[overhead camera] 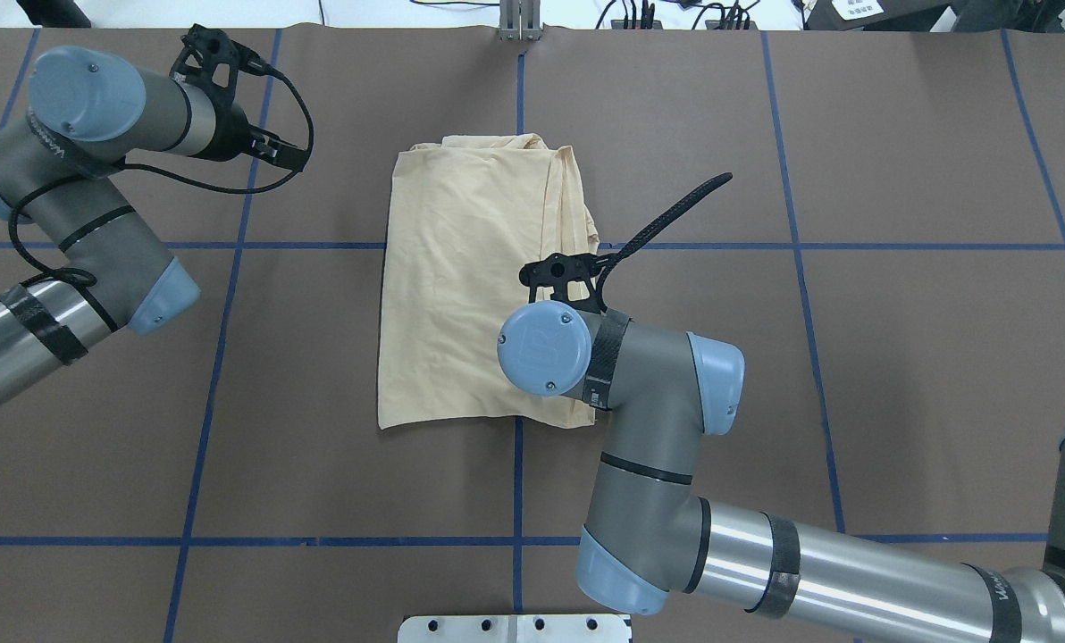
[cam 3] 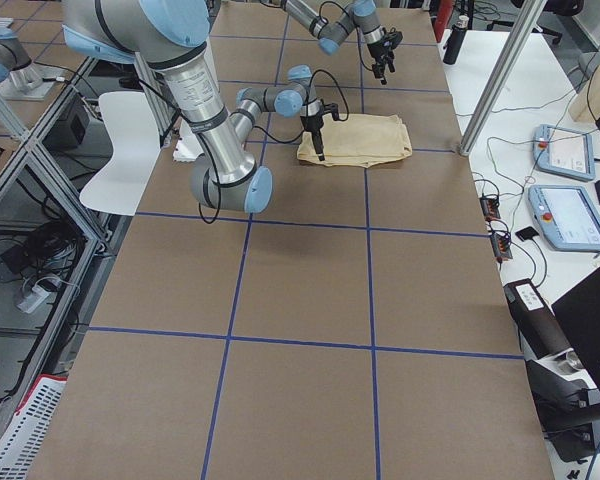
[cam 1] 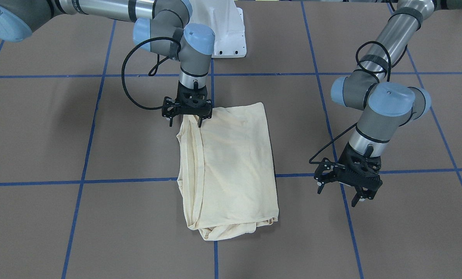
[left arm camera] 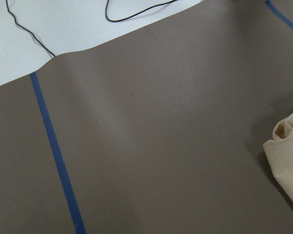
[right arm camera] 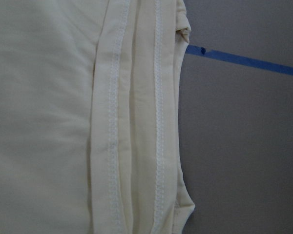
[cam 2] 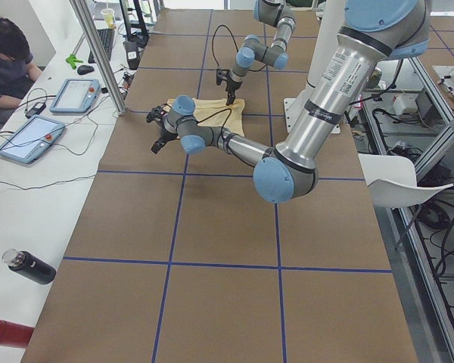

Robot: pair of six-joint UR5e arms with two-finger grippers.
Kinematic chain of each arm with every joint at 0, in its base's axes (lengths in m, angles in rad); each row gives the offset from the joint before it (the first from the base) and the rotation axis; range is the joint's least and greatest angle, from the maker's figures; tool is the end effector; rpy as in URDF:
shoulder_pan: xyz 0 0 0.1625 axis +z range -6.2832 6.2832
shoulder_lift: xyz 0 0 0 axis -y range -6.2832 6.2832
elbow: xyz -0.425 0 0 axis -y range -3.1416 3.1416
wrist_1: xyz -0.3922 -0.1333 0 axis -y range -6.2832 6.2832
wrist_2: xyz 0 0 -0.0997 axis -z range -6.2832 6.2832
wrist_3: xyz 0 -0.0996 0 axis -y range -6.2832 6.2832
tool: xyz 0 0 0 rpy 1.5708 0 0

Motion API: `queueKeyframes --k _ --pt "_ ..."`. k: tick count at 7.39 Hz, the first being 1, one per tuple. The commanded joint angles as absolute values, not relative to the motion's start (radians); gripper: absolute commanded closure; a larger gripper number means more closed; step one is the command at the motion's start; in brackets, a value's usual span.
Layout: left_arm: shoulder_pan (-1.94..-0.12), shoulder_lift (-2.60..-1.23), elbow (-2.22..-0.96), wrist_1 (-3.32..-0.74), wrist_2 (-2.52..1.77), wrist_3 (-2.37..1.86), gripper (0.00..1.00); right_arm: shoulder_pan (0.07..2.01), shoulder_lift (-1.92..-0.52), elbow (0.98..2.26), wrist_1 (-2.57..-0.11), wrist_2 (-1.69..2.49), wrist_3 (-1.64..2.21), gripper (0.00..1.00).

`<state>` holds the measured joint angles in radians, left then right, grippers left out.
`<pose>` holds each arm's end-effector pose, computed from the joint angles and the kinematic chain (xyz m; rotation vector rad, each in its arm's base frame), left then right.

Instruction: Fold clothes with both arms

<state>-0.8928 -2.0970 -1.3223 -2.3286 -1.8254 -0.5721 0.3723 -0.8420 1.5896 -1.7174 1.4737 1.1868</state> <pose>0.3701 -0.6321 0.3859 0.7008 0.7914 0.2277 -0.6084 -0.3910 0.2383 0.3092 -0.5233 0.0178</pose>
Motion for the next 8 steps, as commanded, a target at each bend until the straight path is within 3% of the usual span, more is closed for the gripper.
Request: queueKeyframes --k 1,5,6,8 --pt "-0.893 -2.097 -1.322 -2.329 -1.825 -0.572 0.0 0.371 -0.838 1.589 -1.721 1.473 1.186 0.0" --pt "-0.893 -2.097 -1.322 -2.329 -1.827 -0.572 0.0 0.345 -0.833 1.575 -1.691 1.462 1.186 0.01" --pt "-0.891 -2.097 -1.322 -2.329 -1.827 -0.572 0.0 0.341 -0.828 1.572 -1.692 1.459 1.184 0.14" --pt "-0.89 -2.097 -1.321 -2.329 -1.825 -0.572 0.0 0.339 -0.828 1.572 -1.693 1.459 1.068 0.55"
